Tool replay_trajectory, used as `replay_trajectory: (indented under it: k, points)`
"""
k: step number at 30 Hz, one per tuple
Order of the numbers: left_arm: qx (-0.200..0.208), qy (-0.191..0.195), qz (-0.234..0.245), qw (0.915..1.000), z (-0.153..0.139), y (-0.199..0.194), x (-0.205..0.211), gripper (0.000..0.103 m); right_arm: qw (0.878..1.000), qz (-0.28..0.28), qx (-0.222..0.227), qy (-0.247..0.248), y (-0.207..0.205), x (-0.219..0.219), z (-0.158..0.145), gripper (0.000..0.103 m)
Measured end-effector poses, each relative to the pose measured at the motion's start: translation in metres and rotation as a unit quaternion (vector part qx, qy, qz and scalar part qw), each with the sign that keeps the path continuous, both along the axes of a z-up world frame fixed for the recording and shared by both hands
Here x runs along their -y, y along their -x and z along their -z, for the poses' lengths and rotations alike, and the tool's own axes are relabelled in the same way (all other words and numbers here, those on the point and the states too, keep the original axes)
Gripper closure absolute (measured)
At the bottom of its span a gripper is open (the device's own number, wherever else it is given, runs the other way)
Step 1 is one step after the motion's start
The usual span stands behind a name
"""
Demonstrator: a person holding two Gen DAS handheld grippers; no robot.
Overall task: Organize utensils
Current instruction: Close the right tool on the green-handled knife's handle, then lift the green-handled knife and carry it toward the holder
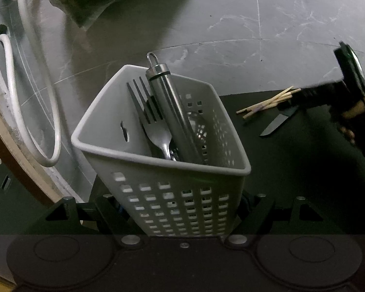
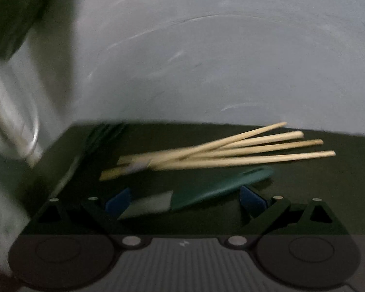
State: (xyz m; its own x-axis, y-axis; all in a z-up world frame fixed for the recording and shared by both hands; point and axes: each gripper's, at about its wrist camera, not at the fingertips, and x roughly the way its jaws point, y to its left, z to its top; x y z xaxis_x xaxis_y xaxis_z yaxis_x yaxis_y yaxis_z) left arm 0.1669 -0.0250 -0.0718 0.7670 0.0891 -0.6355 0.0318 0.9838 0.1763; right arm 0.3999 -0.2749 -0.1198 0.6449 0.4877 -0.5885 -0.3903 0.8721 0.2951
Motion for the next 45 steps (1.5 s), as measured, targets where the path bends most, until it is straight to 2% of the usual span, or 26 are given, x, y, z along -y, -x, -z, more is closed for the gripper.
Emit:
replay_trajectory:
  k: [3, 7, 9, 11, 12, 16, 23, 26, 28, 31, 34, 37, 38, 40, 41, 42, 43, 45]
  points:
    - [0.0, 0.0, 0.0, 1.0, -0.001, 0.0, 0.0, 0.023, 0.998, 0.061, -0.01, -0.002, -0.015, -0.003, -0.002, 0.009]
    - [0.0, 0.0, 0.0, 1.0, -0.001, 0.0, 0.0, 0.023, 0.994, 0.101, 0.002, 0.038, -0.023, -0.02, -0.003, 0.029]
    - [0.0, 0.0, 0.0, 1.0, -0.001, 0.0, 0.0, 0.023, 0.993, 0.102, 0.012, 0.056, -0.022, -0.028, -0.002, 0.037]
    - [0.0, -0.001, 0.0, 1.0, -0.001, 0.0, 0.0, 0.023, 0.993, 0.091, 0.023, 0.07, -0.02, -0.036, 0.0, 0.052]
    - [0.0, 0.0, 0.0, 1.0, -0.001, 0.0, 0.0, 0.023, 0.993, 0.083, 0.028, 0.076, -0.018, -0.04, 0.0, 0.053]
    - [0.0, 0.0, 0.0, 1.0, -0.001, 0.0, 0.0, 0.023, 0.995, 0.052, 0.029, 0.074, -0.012, -0.048, -0.001, 0.067]
    - [0.002, 0.002, 0.0, 1.0, 0.0, 0.0, 0.0, 0.023, 0.994, -0.062, 0.02, 0.088, 0.002, -0.059, -0.01, 0.079]
    - [0.004, 0.003, 0.0, 1.0, 0.0, 0.0, 0.0, 0.023, 0.987, -0.101, 0.023, 0.119, 0.013, -0.066, -0.014, 0.086]
    - [0.004, 0.004, 0.0, 1.0, 0.0, 0.0, 0.0, 0.023, 0.982, -0.116, 0.026, 0.15, 0.017, -0.074, -0.016, 0.086]
    - [0.005, 0.006, 0.001, 1.0, 0.001, 0.0, -0.002, 0.023, 0.97, -0.131, 0.045, 0.202, 0.029, -0.087, -0.017, 0.086]
    - [0.006, 0.01, 0.002, 0.9999, 0.001, 0.002, -0.004, 0.023, 0.949, -0.153, 0.075, 0.267, 0.045, -0.105, -0.015, 0.087]
    - [0.006, 0.016, 0.003, 0.9999, 0.001, 0.003, -0.008, 0.023, 0.9, -0.192, 0.132, 0.367, 0.074, -0.126, -0.003, 0.088]
    - [0.006, 0.018, 0.004, 0.9998, 0.001, 0.003, -0.009, 0.023, 0.878, -0.205, 0.153, 0.404, 0.085, -0.134, 0.003, 0.088]
    - [0.005, 0.021, 0.005, 0.9997, 0.0, 0.002, -0.012, 0.023, 0.843, -0.227, 0.182, 0.453, 0.103, -0.146, 0.011, 0.089]
    - [0.005, 0.024, 0.006, 0.9997, 0.0, 0.002, -0.014, 0.023, 0.834, -0.234, 0.186, 0.464, 0.109, -0.15, 0.013, 0.091]
    - [0.005, 0.025, 0.008, 0.9996, 0.0, 0.002, -0.016, 0.023, 0.831, -0.238, 0.185, 0.468, 0.113, -0.153, 0.014, 0.091]
    - [0.004, 0.027, 0.009, 0.9996, 0.0, 0.001, -0.017, 0.023, 0.833, -0.24, 0.18, 0.465, 0.116, -0.154, 0.013, 0.09]
    - [0.004, 0.03, 0.012, 0.9995, 0.0, 0.001, -0.02, 0.023, 0.857, -0.242, 0.151, 0.429, 0.113, -0.153, 0.006, 0.09]
